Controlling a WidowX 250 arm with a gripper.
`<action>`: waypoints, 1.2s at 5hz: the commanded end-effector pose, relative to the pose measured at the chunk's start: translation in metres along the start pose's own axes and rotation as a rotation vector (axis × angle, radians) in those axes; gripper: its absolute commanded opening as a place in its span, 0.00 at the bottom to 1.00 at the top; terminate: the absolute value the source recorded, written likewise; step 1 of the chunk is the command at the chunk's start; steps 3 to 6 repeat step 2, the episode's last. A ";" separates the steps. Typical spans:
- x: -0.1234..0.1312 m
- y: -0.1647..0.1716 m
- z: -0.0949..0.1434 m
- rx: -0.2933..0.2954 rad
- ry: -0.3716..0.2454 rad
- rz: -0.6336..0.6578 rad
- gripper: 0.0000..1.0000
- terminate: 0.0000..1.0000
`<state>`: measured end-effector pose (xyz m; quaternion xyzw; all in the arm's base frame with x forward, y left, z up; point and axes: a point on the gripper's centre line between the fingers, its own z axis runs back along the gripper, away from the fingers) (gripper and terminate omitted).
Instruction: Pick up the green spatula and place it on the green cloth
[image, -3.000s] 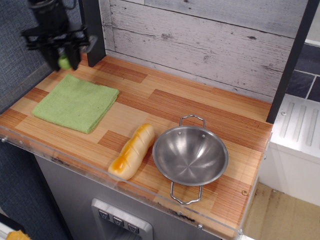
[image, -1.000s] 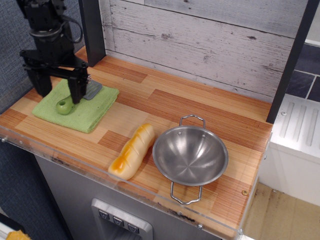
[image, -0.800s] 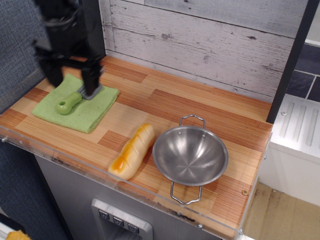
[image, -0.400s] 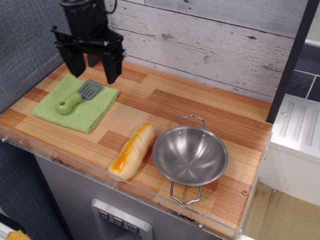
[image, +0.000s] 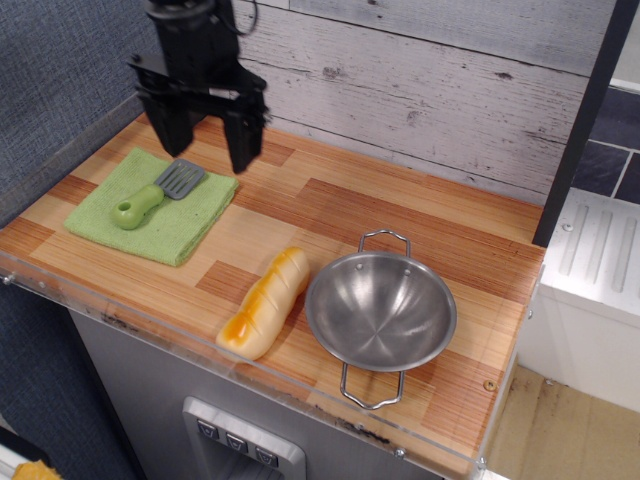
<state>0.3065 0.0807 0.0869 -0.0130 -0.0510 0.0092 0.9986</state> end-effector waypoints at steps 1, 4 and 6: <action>0.006 0.006 0.013 0.051 -0.052 -0.018 1.00 0.00; 0.006 0.006 0.013 0.051 -0.052 -0.018 1.00 1.00; 0.006 0.006 0.013 0.051 -0.052 -0.018 1.00 1.00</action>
